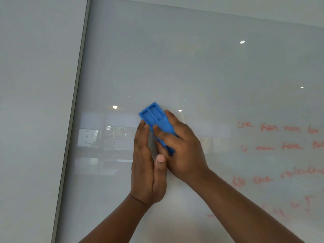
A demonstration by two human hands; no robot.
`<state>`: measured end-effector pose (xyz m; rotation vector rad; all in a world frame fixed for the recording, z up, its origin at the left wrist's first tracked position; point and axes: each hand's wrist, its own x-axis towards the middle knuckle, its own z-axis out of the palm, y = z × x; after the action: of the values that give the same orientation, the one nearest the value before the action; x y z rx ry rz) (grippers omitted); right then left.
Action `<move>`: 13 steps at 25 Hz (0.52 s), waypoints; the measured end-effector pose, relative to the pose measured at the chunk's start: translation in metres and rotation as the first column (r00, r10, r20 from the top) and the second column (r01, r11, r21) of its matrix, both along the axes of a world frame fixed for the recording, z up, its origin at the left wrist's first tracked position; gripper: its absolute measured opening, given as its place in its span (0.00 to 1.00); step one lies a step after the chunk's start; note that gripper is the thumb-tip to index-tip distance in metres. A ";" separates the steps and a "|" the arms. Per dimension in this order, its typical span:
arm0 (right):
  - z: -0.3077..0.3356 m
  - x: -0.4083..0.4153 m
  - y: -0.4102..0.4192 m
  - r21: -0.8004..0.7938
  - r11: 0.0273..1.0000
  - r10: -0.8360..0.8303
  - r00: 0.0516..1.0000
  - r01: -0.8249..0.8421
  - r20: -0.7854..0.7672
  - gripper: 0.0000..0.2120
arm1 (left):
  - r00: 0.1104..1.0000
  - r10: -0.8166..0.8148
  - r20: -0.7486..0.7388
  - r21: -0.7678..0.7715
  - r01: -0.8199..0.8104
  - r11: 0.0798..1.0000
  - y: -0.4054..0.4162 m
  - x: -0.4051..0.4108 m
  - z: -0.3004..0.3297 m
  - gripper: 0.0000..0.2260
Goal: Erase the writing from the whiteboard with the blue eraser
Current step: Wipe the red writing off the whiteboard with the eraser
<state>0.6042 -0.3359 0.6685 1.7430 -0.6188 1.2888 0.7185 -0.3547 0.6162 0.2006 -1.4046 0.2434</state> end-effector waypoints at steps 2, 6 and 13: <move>-0.004 -0.030 0.005 -0.070 0.997 -0.035 0.999 0.036 0.008 0.17 | 1.000 0.010 0.005 0.009 -0.010 1.000 0.002 -0.001 -0.001 0.30; 0.009 -0.045 0.003 -0.145 0.985 -0.021 0.906 0.090 0.423 0.18 | 1.000 0.003 0.009 0.028 -0.003 1.000 0.001 -0.002 -0.002 0.30; -0.053 -0.069 0.009 -0.121 0.986 -0.095 0.986 0.112 0.140 0.19 | 0.999 0.034 0.021 0.040 -0.034 0.999 0.002 -0.001 -0.001 0.27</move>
<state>0.5350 -0.3269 0.6152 1.5092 -0.6790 1.3501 0.7178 -0.3522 0.6153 0.2559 -1.4283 0.2461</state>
